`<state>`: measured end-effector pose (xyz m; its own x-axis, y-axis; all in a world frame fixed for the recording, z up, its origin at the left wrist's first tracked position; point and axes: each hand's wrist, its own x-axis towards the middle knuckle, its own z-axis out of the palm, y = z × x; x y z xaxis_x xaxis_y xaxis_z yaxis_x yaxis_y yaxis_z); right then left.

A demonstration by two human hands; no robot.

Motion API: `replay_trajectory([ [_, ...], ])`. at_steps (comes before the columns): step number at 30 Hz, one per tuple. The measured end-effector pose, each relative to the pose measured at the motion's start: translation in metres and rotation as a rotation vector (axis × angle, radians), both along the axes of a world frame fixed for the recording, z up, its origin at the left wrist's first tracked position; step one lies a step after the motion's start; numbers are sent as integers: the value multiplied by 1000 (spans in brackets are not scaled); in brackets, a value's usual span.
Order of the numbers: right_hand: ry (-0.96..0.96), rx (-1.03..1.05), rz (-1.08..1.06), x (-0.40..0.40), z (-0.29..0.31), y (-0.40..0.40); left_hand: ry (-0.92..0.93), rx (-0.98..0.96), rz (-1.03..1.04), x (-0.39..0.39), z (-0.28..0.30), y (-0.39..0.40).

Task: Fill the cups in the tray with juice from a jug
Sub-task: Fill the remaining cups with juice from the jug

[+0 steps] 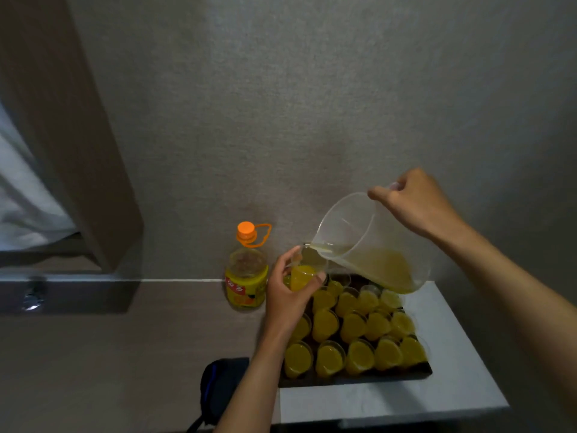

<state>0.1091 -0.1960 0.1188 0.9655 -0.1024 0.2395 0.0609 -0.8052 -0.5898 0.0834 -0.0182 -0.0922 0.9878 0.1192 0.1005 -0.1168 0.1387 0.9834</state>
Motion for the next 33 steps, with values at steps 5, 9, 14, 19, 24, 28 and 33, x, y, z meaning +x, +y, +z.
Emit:
replay_trajectory([
  [5,-39,171,-67,-4,-17,-13,16,-10,-2,1,-3,-3],
  [9,-50,245,-120,-4,-24,-20,42,-32,13,1,-4,-7],
  [14,-104,359,-162,-4,-31,-29,65,-24,13,5,-6,-13],
  [19,-154,447,-207,-8,-43,-36,80,10,-7,12,-3,-21],
  [24,-193,614,-295,-10,-56,-45,72,37,-16,22,-6,-35],
  [28,-228,724,-383,-14,-71,-51,83,74,-34,32,-13,-48],
  [33,-265,808,-425,-17,-85,-62,84,174,-99,46,-18,-62],
])
